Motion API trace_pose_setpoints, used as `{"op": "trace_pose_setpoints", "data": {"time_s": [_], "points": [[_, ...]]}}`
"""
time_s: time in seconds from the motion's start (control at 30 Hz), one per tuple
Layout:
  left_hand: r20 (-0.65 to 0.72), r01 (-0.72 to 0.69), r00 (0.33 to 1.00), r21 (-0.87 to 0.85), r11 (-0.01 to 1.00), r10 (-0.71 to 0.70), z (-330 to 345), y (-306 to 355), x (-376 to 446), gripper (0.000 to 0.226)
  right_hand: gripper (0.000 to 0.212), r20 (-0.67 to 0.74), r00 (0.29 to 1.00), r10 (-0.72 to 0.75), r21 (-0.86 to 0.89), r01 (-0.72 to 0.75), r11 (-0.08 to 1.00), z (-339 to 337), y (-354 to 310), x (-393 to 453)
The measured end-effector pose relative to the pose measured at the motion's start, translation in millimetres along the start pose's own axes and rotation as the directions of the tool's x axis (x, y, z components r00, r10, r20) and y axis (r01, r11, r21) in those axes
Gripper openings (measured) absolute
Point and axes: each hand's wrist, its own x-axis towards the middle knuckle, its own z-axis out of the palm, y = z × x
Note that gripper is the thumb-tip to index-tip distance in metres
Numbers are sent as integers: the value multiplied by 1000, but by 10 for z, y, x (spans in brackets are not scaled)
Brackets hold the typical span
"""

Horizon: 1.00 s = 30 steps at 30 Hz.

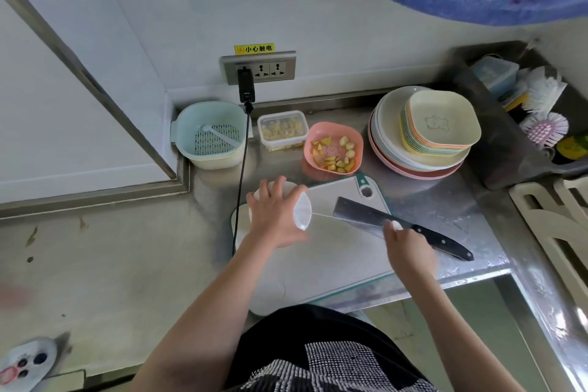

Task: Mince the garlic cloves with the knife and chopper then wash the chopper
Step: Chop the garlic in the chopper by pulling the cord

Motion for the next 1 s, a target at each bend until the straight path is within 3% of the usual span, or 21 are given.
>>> {"op": "trace_pose_setpoints", "data": {"time_s": [0.07, 0.13, 0.23, 0.33, 0.43, 0.53, 0.57, 0.63, 0.67, 0.73, 0.8, 0.83, 0.87, 0.93, 0.97, 1.0], "points": [[-30, -11, 999, -19, 1000, 11, -12, 76, -63, 96, 62, 58, 995, -77, 226, 62, 972, 6, -374, -65], [-108, -54, 993, -33, 998, 50, -42, 212, -136, 96, 59, 160, 977, -143, 485, 48, 873, 99, -691, -93], [-322, -99, 944, -48, 994, 78, -136, 348, -164, 93, 72, 232, 931, -281, 781, -6, 625, 141, -887, -145], [-431, -74, 902, -135, 988, 9, -222, 341, -121, 84, 59, 213, 877, -431, 926, -40, 376, 154, -885, -156], [-373, -48, 928, -148, 988, -11, -289, 409, -170, 92, 66, 174, 909, -378, 965, -80, 251, 191, -890, -165], [-196, -137, 978, -329, 934, 75, -359, 371, -177, 107, 59, 128, 948, -291, 959, -44, 280, 163, -818, -176], [-134, -121, 989, -488, 864, 63, -403, 312, -164, 110, 51, 111, 954, -280, 961, -31, 275, 132, -755, -155], [37, 51, 999, -812, 581, -36, -560, 178, -160, 114, 47, 77, 943, -322, 966, 10, 259, 24, -629, -135], [164, 167, 985, -887, 429, -45, -626, 120, -156, 111, 50, 63, 926, -371, 969, 33, 247, -39, -593, -139], [348, 330, 934, -925, 187, 76, -688, 80, -160, 94, 43, 33, 877, -480, 978, 71, 197, -173, -589, -148], [325, 323, 943, -945, 47, 75, -693, 134, -170, 81, 34, 24, 829, -559, 971, 113, 210, -302, -624, -129], [244, 243, 969, -969, 48, 28, -707, 157, -175, 79, 34, 22, 814, -580, 953, 158, 258, -372, -632, -100], [128, 131, 991, -983, 130, -31, -725, 171, -173, 79, 33, 14, 810, -586, 912, 229, 339, -422, -621, -57], [-158, -97, 982, -893, 440, -104, -794, 165, -153, 85, 22, -16, 830, -557, 721, 396, 569, -506, -557, 34], [-271, -164, 956, -810, 563, -111, -817, 148, -131, 90, 14, -32, 839, -544, 586, 457, 669, -525, -535, 65], [-328, -188, 937, -761, 621, -118, -836, 138, -110, 95, 19, -59, 834, -549, 461, 511, 726, -529, -530, 85]]}}
